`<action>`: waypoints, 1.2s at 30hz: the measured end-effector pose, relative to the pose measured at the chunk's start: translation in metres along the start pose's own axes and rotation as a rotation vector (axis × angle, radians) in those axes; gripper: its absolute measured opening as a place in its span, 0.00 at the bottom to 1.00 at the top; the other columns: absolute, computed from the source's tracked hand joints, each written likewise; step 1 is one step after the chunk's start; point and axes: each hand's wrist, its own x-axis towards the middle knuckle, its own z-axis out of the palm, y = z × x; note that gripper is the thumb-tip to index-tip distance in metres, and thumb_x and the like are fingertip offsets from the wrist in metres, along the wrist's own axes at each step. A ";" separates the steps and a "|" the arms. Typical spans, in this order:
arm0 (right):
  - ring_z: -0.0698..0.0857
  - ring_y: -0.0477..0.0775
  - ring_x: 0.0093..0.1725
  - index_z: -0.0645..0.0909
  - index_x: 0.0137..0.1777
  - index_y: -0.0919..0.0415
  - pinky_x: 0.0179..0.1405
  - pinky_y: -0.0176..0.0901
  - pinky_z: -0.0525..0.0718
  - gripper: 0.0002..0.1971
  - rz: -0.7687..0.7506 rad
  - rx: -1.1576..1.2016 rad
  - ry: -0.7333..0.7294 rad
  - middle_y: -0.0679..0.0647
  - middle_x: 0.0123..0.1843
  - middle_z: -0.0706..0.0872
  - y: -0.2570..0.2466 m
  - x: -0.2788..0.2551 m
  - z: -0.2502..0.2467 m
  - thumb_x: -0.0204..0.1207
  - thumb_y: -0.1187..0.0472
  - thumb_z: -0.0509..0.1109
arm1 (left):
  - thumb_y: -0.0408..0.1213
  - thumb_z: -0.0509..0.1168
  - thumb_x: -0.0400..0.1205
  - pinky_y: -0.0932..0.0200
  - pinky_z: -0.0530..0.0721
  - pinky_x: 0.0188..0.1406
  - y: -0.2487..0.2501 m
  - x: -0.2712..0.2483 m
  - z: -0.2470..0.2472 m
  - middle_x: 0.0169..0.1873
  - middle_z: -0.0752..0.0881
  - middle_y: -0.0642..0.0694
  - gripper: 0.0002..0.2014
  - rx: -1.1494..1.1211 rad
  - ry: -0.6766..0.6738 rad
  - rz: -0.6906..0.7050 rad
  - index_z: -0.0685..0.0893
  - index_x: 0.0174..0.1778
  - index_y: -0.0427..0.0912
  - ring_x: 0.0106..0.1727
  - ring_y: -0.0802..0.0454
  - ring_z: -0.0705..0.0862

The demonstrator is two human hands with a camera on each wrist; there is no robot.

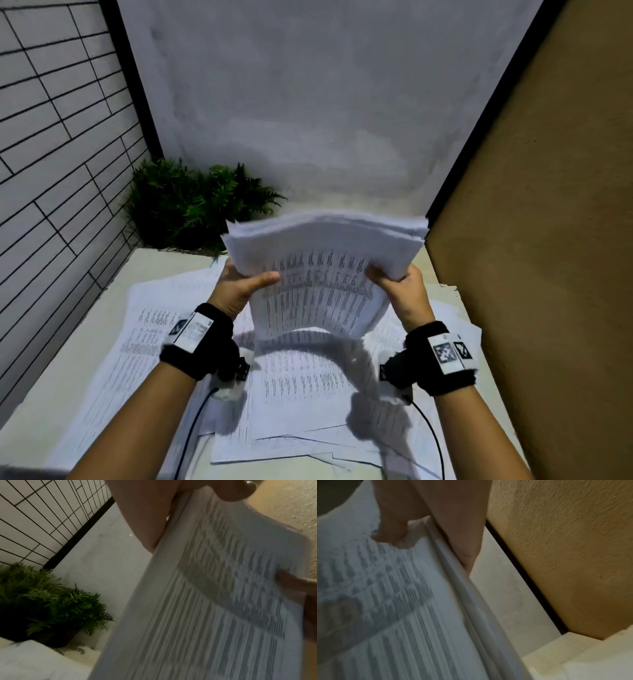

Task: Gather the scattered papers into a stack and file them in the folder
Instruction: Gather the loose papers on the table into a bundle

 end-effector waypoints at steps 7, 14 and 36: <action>0.88 0.39 0.33 0.84 0.38 0.60 0.37 0.36 0.87 0.17 0.030 0.056 0.035 0.43 0.30 0.91 0.006 0.000 -0.002 0.51 0.53 0.83 | 0.63 0.80 0.36 0.62 0.87 0.39 -0.009 -0.002 0.007 0.30 0.91 0.55 0.35 0.167 -0.047 -0.155 0.86 0.36 0.49 0.36 0.62 0.88; 0.90 0.43 0.43 0.82 0.49 0.59 0.43 0.36 0.87 0.29 0.133 -0.001 -0.067 0.46 0.39 0.92 0.013 -0.008 -0.009 0.48 0.51 0.86 | 0.60 0.81 0.40 0.65 0.88 0.42 -0.007 -0.008 -0.002 0.34 0.92 0.58 0.36 0.208 -0.151 -0.188 0.85 0.42 0.50 0.39 0.65 0.89; 0.73 0.55 0.34 0.74 0.43 0.69 0.38 0.50 0.68 0.08 0.476 -0.468 0.322 0.61 0.43 0.78 0.086 0.001 -0.024 0.73 0.66 0.71 | 0.50 0.74 0.68 0.41 0.65 0.74 -0.094 -0.094 -0.245 0.75 0.64 0.28 0.49 1.338 0.370 -1.035 0.56 0.77 0.34 0.75 0.31 0.64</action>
